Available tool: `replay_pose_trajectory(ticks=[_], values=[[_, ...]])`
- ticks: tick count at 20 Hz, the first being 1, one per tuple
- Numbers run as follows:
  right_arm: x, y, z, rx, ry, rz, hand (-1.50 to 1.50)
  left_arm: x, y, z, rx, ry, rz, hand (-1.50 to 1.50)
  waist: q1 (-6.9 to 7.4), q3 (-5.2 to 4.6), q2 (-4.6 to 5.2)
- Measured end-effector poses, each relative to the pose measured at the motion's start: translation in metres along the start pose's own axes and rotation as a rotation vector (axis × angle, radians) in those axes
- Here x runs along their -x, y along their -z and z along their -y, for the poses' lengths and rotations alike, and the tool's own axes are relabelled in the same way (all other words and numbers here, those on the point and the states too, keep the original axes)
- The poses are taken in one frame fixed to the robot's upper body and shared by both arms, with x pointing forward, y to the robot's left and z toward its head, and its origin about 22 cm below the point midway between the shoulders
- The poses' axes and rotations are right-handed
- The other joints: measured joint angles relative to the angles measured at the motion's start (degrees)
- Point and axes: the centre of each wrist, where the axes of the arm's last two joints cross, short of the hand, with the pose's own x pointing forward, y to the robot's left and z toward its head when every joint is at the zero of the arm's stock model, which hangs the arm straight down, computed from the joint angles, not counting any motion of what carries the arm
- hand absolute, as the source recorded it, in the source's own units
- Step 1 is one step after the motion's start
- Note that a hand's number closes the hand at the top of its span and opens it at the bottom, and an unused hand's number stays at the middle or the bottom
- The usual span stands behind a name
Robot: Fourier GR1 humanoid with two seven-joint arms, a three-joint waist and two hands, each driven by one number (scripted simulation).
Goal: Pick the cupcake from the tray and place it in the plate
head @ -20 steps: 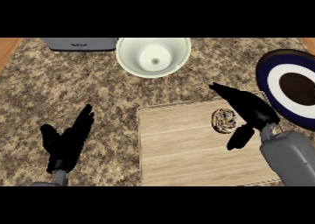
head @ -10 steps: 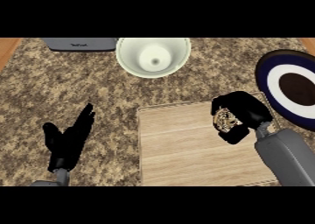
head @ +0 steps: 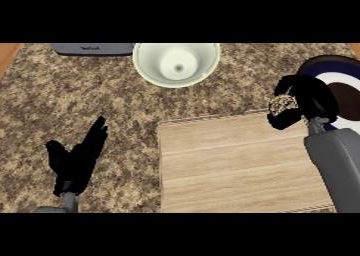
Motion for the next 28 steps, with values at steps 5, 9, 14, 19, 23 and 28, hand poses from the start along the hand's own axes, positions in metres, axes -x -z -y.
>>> replay_pose_trajectory(ticks=[5,9,14,19,23,28], values=[[0.015,0.021,0.049,0.345,0.064,-0.353,1.50,-0.006,0.001,0.001,0.013,0.004,0.027,0.00,1.46,-0.30,1.01],[0.017,0.032,0.085,0.618,0.101,-0.567,1.50,-0.012,0.004,0.008,0.048,0.014,0.048,0.00,3.61,-0.48,1.92],[0.021,0.040,0.118,0.898,0.115,-0.736,1.50,-0.016,0.007,0.017,0.086,0.019,0.058,0.00,5.64,-0.47,2.58],[0.027,0.045,0.134,1.098,0.087,-0.801,1.50,-0.016,0.009,0.024,0.109,0.022,0.056,0.00,6.44,-0.27,2.76],[0.032,0.045,0.139,1.227,0.047,-0.826,1.50,-0.016,0.009,0.024,0.111,0.026,0.046,0.00,6.41,-0.14,2.47],[0.048,0.044,0.128,1.321,-0.040,-0.891,1.50,-0.015,0.008,0.023,0.096,0.028,0.026,0.00,5.51,0.03,2.09]])
